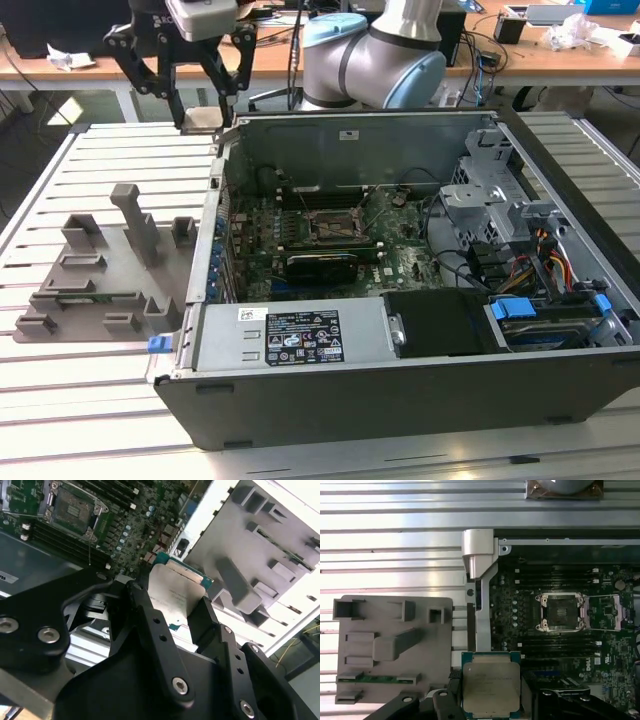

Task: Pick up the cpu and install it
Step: 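Pick up the cpu and move it towards the insertion slot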

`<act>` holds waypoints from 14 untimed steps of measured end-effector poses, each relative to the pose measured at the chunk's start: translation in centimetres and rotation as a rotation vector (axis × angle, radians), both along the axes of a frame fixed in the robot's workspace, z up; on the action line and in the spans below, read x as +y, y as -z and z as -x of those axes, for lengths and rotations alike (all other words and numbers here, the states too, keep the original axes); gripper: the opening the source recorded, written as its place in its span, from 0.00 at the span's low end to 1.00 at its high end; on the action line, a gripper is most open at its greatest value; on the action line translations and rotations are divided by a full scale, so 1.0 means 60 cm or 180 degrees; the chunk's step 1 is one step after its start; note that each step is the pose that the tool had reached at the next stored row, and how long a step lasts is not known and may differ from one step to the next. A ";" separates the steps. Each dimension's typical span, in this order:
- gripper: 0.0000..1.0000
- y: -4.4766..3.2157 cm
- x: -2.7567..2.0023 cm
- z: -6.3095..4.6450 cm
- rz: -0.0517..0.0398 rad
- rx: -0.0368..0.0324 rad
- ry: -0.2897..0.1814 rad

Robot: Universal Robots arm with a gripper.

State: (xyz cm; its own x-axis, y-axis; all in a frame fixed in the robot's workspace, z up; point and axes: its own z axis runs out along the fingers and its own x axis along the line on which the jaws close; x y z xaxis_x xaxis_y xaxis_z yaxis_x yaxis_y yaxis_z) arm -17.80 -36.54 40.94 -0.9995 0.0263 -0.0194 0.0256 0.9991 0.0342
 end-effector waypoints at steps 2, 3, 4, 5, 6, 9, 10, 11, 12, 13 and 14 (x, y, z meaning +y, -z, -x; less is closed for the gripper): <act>0.55 0.009 0.0039 -0.024 0.0004 0.0012 0.0000; 0.55 0.011 0.0047 -0.030 0.0005 0.0014 0.0000; 0.55 0.013 0.0055 -0.037 0.0007 0.0015 0.0000; 0.55 0.015 0.0058 -0.042 0.0008 0.0016 0.0000; 0.55 0.015 0.0059 -0.046 0.0008 0.0016 -0.0001; 0.55 0.018 0.0064 -0.059 0.0009 0.0015 0.0000; 0.55 0.018 0.0064 -0.062 0.0009 0.0015 0.0000; 0.55 0.018 0.0064 -0.066 0.0009 0.0016 0.0000; 0.55 0.019 0.0064 -0.070 0.0009 0.0016 0.0000; 0.55 0.020 0.0064 -0.075 0.0009 0.0016 -0.0001; 0.55 0.021 0.0065 -0.079 0.0010 0.0016 0.0000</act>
